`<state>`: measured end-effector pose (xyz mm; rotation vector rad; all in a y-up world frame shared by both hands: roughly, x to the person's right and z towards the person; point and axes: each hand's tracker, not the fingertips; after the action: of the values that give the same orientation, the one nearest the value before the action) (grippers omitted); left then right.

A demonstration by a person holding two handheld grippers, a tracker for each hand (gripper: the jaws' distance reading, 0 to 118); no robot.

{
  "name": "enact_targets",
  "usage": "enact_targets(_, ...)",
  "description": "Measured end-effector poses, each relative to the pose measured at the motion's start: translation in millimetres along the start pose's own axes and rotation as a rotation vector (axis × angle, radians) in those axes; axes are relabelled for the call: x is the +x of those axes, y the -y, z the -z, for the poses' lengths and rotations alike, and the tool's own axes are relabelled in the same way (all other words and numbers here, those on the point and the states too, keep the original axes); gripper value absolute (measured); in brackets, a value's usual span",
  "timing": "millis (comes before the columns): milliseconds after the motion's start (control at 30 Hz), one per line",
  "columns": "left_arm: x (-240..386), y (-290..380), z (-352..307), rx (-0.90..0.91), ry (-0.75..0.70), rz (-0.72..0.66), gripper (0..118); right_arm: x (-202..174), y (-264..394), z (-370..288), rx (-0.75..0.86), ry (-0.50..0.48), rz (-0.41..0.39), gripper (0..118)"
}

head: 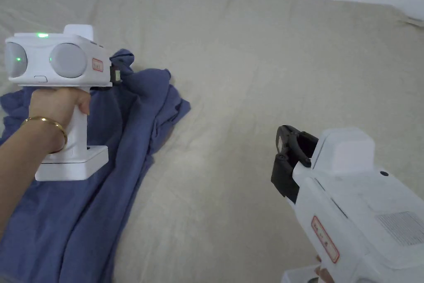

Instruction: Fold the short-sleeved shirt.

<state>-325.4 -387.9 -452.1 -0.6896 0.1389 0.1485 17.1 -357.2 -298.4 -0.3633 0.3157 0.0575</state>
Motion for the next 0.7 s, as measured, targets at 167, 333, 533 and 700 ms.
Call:
enact_targets(167,-3,-9,-94,0.163,-0.004,-0.005,0,-3,0,-24,0.065,0.014,-0.010,0)
enact_targets(333,-5,-22,-176,0.257,0.000,-0.021,0,-3,-6,-64,0.121,0.015,0.000,0)
enact_targets(533,-9,-37,-264,0.430,0.065,-0.100,0,2,-7,-94,0.173,0.018,-0.004,0)
enact_targets(700,1,-74,-323,0.565,0.013,-0.022,0,9,-7,-100,0.210,0.048,0.019,0)
